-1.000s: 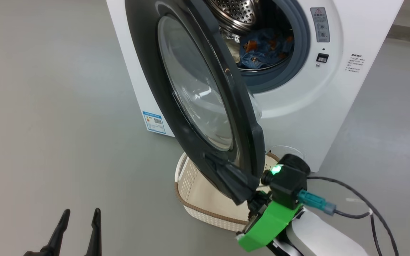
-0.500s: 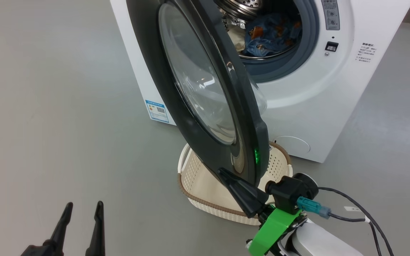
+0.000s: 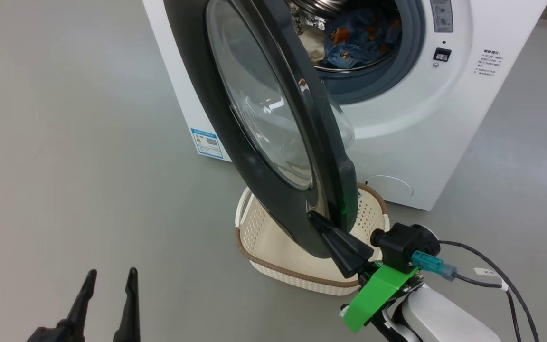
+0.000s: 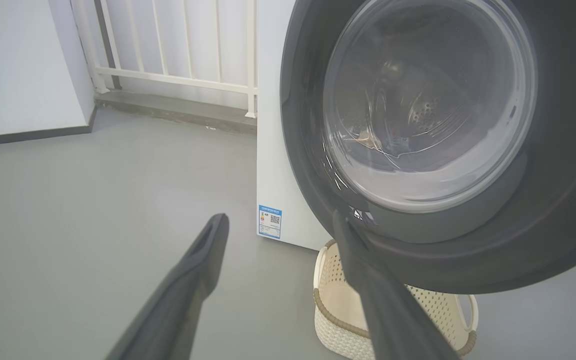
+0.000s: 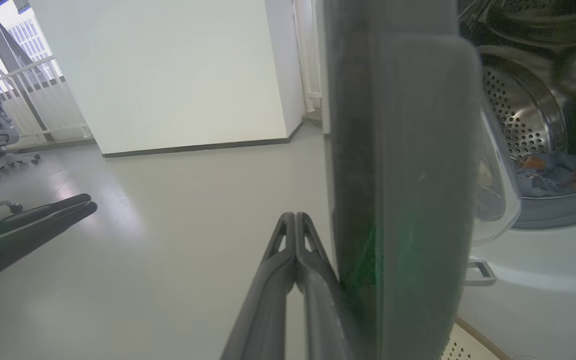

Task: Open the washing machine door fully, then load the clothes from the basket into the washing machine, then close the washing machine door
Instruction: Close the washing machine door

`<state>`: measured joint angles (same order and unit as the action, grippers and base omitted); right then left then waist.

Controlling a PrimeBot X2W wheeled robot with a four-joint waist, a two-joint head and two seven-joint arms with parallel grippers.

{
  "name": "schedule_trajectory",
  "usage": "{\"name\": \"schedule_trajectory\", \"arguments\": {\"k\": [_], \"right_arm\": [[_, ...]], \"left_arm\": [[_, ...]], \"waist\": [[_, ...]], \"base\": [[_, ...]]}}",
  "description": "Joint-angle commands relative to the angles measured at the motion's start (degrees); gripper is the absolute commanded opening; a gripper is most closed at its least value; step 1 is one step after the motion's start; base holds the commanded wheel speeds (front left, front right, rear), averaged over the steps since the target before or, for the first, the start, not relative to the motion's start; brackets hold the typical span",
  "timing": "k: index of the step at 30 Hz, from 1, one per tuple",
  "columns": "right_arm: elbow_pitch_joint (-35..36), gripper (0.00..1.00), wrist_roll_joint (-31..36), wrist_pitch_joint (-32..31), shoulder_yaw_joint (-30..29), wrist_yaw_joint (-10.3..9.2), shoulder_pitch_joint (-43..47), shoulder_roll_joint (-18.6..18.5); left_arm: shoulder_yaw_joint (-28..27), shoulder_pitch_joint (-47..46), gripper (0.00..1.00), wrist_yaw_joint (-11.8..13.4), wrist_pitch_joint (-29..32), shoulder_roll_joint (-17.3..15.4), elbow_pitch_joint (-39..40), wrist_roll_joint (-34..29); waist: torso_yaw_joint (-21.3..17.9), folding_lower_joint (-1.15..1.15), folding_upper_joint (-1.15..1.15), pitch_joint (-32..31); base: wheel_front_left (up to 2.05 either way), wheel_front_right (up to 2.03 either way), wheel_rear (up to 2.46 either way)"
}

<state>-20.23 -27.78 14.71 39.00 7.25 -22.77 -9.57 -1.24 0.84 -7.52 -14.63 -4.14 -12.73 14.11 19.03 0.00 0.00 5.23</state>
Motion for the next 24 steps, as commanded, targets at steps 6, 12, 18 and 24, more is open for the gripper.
{"name": "schedule_trajectory", "arguments": {"k": [6, 12, 18, 24], "right_arm": [[1.4, 0.0, 0.8, 0.3, -1.6, 0.24, 0.1, -0.2], [1.6, 0.0, 1.2, 0.3, -3.8, 0.24, 0.2, -0.4], [1.9, 0.0, 2.0, 0.3, -7.0, 0.24, -0.7, -1.1], [2.3, 0.0, 2.8, 0.3, -10.3, 0.24, -2.4, -1.9]], "left_arm": [[-2.1, -2.8, 1.0, 0.0, -0.4, -0.3, 2.0, 0.2], [-1.8, -3.0, 1.0, 0.0, -0.4, -0.3, 2.3, 0.1], [-1.1, -4.1, 1.0, 0.0, -0.4, -0.2, 2.8, 0.1], [-0.2, -5.4, 1.0, 0.0, -0.4, 0.0, 3.2, 0.1]], "waist": [[-0.6, 0.0, 0.0, 0.5], [-1.2, 0.0, 0.0, 1.2], [-1.4, 0.0, 0.0, 2.8], [-1.6, 0.0, 0.0, 4.6]], "base": [[0.0, 0.0, 0.0], [0.0, 0.0, 0.0], [0.0, 0.0, 0.0], [0.0, 0.0, 0.0]]}}
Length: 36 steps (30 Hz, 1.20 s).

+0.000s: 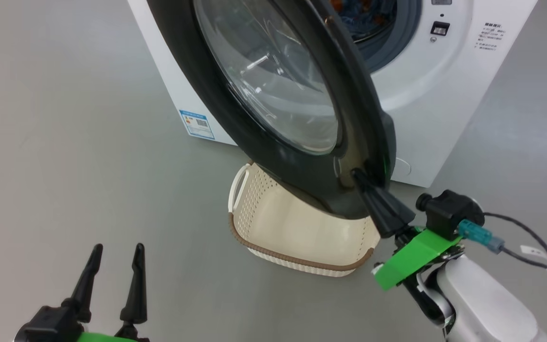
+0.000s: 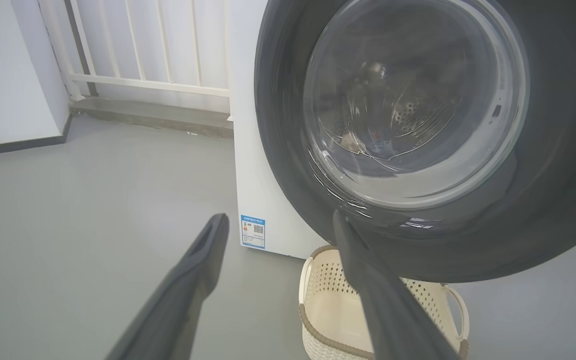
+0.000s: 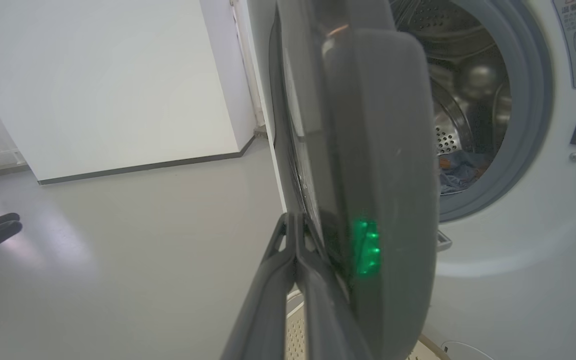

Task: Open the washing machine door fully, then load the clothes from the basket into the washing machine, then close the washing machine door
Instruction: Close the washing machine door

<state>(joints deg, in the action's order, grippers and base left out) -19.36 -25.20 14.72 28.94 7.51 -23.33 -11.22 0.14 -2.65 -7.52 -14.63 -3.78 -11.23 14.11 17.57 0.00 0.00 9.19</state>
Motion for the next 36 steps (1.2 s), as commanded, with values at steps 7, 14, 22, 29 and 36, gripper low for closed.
{"name": "schedule_trajectory", "arguments": {"k": [7, 14, 22, 29, 36], "right_arm": [[1.6, 0.0, 1.2, 0.3, -4.8, -0.02, -3.8, -1.0], [1.5, 0.0, 2.1, 0.3, -8.3, -0.02, -5.7, -1.5], [1.2, 0.0, 3.1, 0.3, -12.2, -0.02, -9.4, -2.8], [-0.2, 0.0, 3.5, 0.3, -14.8, -0.02, -13.6, -4.0], [-2.0, 0.0, 4.4, 0.3, -19.0, -0.02, -18.6, -3.9]], "left_arm": [[-0.7, -3.1, 1.0, 0.0, -0.4, -0.1, 2.2, 0.2], [0.1, -4.4, 1.0, 0.0, -0.4, 0.2, 2.3, 0.7], [2.1, -7.0, 1.0, 0.0, -0.4, 0.5, 2.8, 1.2], [3.3, -9.3, 1.0, 0.0, -0.4, 0.8, 3.6, 2.2], [4.2, -11.6, 1.0, 0.0, -0.4, 0.9, 4.4, 3.5]], "waist": [[-0.2, 0.0, 0.0, 2.5], [0.3, 0.0, 0.0, 4.6], [1.6, 0.0, 0.0, 8.0], [2.9, 0.0, 0.0, 11.2], [4.0, 0.0, 0.0, 14.8]], "base": [[0.0, 0.0, 0.0], [0.0, 0.0, 0.0], [0.0, 0.0, 0.0], [0.0, 0.0, 0.0], [0.0, 0.0, 0.0]]}}
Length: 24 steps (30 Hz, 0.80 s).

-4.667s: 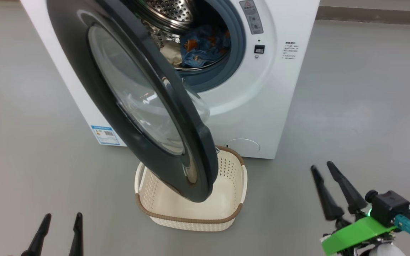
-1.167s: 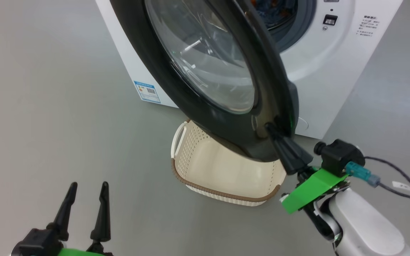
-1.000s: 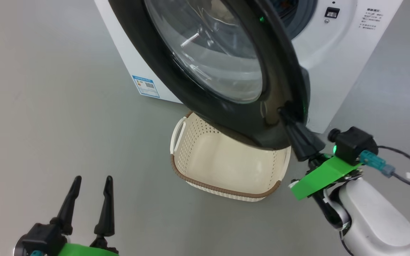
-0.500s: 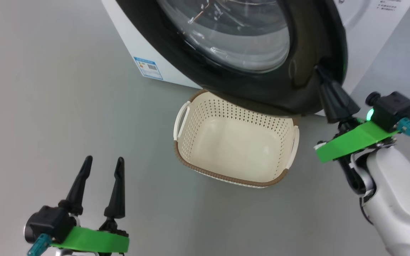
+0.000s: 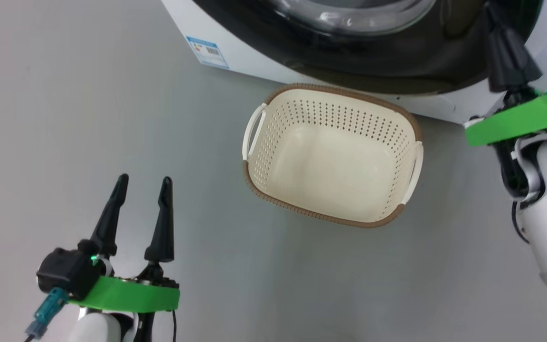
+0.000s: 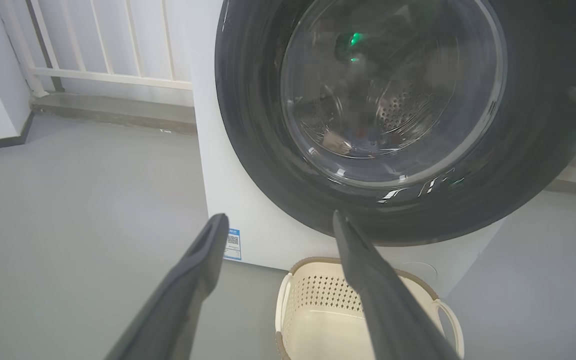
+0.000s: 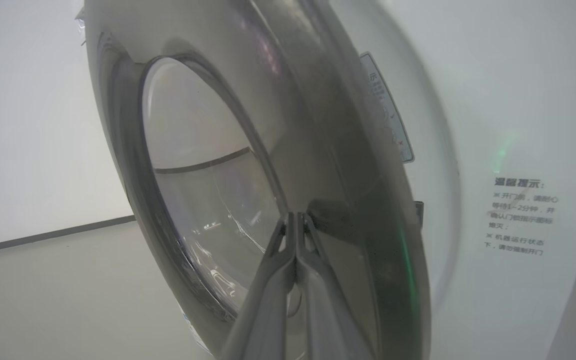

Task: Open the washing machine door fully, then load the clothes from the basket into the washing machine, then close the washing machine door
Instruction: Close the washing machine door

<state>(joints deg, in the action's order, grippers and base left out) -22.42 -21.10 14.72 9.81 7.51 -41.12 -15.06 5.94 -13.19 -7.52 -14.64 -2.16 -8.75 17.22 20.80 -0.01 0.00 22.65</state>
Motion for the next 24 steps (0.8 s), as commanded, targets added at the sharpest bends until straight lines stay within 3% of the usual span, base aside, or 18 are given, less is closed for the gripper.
{"name": "schedule_trajectory", "arguments": {"k": [1, 24], "right_arm": [[0.7, 0.0, 0.5, 0.3, -0.2, -0.02, -1.5, 0.0], [-0.9, 0.0, 4.7, 0.3, -7.5, -0.02, -11.4, 0.8]], "left_arm": [[-1.5, -1.4, 1.0, 0.0, -0.4, -0.7, 2.0, 0.6], [0.9, -5.0, 1.0, 0.0, -0.4, -0.7, 2.8, 2.7]], "waist": [[1.0, 0.01, 0.0, 1.7], [3.4, 0.01, 0.0, 7.1]], "base": [[0.0, 0.0, 0.0], [0.0, 0.0, 0.0]]}}
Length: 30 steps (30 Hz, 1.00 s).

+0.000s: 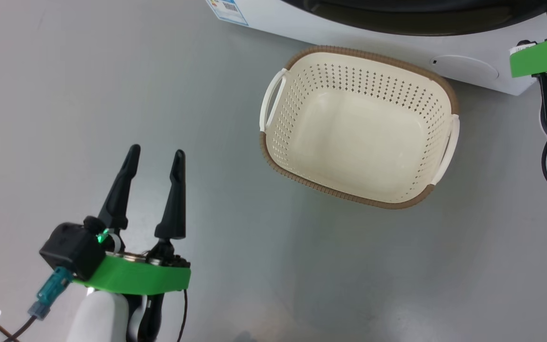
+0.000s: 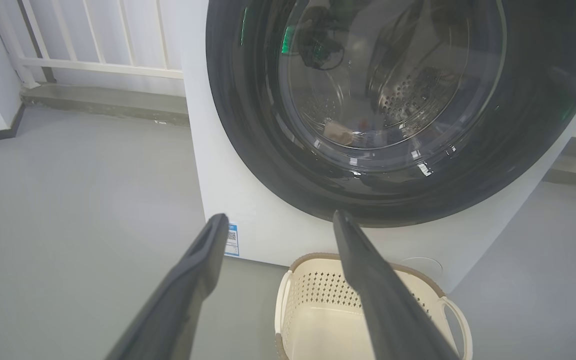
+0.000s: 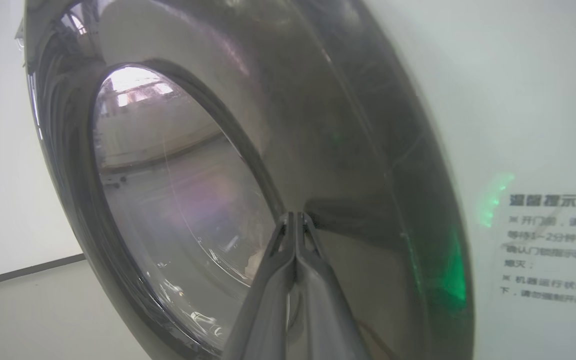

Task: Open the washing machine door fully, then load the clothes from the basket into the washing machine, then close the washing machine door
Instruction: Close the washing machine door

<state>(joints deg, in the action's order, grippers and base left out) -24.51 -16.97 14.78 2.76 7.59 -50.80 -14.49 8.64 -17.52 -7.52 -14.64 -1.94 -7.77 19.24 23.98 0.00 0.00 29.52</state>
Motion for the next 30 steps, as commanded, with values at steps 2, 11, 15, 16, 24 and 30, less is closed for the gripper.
{"name": "schedule_trajectory", "arguments": {"k": [2, 11, 15, 16, 24, 30], "right_arm": [[1.2, 0.0, 0.8, 0.2, -0.8, -0.1, -2.5, 0.1], [1.2, 0.0, 1.2, 0.2, -0.9, -0.1, -3.7, -0.1], [1.1, 0.0, 0.8, 0.2, -0.8, -0.1, -2.2, 0.3], [1.1, 0.0, 0.7, 0.2, -0.6, -0.1, -1.7, 0.4], [0.9, 0.0, 0.1, 0.2, 2.9, -0.1, 2.9, 1.7], [1.5, 0.06, -0.9, 0.2, 5.6, -0.1, 7.5, 2.7]], "left_arm": [[-1.7, -0.9, 1.0, 0.0, -0.4, -0.9, 1.9, 0.7], [-1.1, -1.3, 1.0, 0.0, -0.4, -0.9, 1.6, 0.8], [-1.2, -1.0, 1.0, 0.0, -0.4, -0.9, 1.0, 0.5], [-1.2, -0.9, 1.0, 0.0, -0.4, -0.9, 0.8, 0.4], [-2.1, 0.2, 1.0, 0.0, -0.4, -0.9, -0.7, -1.0], [-3.0, 1.5, 1.0, 0.0, -0.4, -1.9, -2.5, -2.1]], "waist": [[0.4, 0.0, 0.0, 0.6], [0.8, 0.0, 0.0, 0.9], [0.5, 0.0, 0.0, -0.1], [0.4, 0.0, 0.0, -0.5], [-1.1, 0.0, 0.0, -3.8], [-2.6, 0.0, 0.0, -7.8]], "base": [[0.0, 0.0, 0.0], [0.0, 0.0, 0.0], [0.0, 0.0, 0.0], [0.0, 0.0, 0.0], [0.0, 0.0, 0.0], [0.0, 0.0, 0.0]]}}
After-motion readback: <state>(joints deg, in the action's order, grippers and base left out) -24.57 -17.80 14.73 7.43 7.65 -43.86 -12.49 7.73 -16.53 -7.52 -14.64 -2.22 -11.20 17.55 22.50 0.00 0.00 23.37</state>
